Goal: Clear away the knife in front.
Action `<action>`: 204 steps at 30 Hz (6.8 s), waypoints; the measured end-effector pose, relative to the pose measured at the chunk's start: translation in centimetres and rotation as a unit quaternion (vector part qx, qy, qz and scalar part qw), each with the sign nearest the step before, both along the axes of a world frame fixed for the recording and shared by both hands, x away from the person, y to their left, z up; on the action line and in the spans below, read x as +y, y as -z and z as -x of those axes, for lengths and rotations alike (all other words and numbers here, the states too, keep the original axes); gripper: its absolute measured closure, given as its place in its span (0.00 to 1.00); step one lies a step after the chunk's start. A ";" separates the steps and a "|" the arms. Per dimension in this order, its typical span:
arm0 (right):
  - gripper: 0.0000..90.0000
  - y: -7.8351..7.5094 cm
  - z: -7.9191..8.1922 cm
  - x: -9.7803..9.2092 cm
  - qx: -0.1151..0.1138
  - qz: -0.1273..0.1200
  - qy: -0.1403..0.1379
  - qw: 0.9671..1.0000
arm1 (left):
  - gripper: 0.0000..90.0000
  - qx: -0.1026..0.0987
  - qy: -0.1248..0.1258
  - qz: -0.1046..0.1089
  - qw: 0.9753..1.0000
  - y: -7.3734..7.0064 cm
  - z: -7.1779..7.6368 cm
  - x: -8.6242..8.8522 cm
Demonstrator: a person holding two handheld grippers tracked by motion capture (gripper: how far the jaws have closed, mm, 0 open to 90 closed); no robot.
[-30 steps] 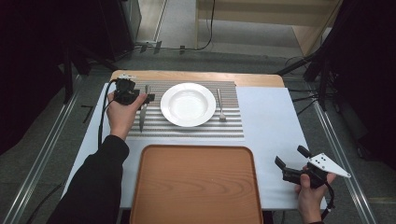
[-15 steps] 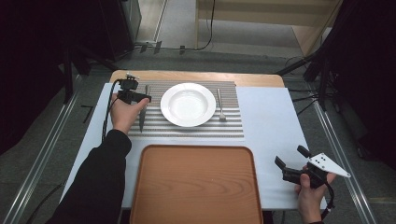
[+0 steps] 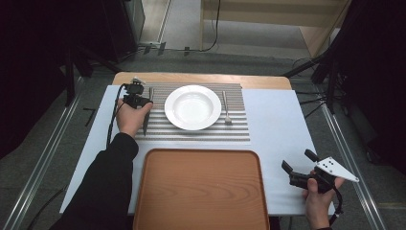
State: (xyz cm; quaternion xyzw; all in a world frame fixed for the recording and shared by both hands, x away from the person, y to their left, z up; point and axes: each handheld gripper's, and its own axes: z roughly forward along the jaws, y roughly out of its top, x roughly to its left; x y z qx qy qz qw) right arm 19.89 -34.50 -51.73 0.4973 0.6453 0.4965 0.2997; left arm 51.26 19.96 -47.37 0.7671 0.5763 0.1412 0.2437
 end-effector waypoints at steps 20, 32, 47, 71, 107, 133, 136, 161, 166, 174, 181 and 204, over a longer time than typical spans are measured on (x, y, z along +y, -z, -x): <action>0.00 0.0 0.0 0.0 0.002 -0.001 -0.002 1.000 | 0.87 0.016 0.021 -0.031 0.999 0.3 -0.3 -0.2; 0.00 0.0 -0.1 0.1 0.004 0.003 -0.003 1.000 | 0.88 0.016 0.025 -0.031 0.999 0.3 -0.3 -0.2; 0.00 0.1 -0.1 0.1 0.004 0.002 -0.004 1.000 | 0.88 0.014 0.026 -0.018 0.999 0.3 -0.1 0.1; 0.00 0.1 -0.1 0.0 0.005 -0.001 -0.003 1.000 | 0.88 -0.024 0.050 0.028 0.998 -1.6 2.0 0.6; 0.00 0.0 0.0 0.0 0.003 -0.003 -0.001 1.000 | 0.88 -0.089 0.103 0.052 0.989 -3.9 8.7 0.3; 0.00 0.0 0.0 0.0 0.002 -0.002 0.000 1.000 | 0.88 -0.126 0.151 0.077 0.977 -5.5 15.2 -0.9; 0.00 0.0 0.0 0.0 0.002 -0.002 0.000 1.000 | 0.88 -0.127 0.155 0.082 0.976 -5.5 16.0 -1.1; 0.00 0.0 0.0 0.0 -0.001 -0.004 0.000 1.000 | 0.88 -0.141 0.176 0.099 0.969 -3.2 22.7 -2.5; 0.00 0.0 0.0 0.0 -0.001 -0.004 0.001 1.000 | 0.88 -0.143 0.176 0.102 0.969 -2.6 24.0 -2.7; 0.00 0.0 0.1 -0.1 -0.001 -0.007 0.004 1.000 | 0.88 -0.132 0.171 0.114 0.970 -1.1 26.1 -2.6; 0.00 0.0 0.1 0.0 -0.001 -0.006 0.006 1.000 | 0.88 -0.125 0.169 0.120 0.970 -0.1 28.2 -2.3; 0.00 0.0 0.0 0.3 0.001 0.009 0.006 1.000 | 0.88 -0.090 0.177 0.076 0.977 1.8 31.1 -4.3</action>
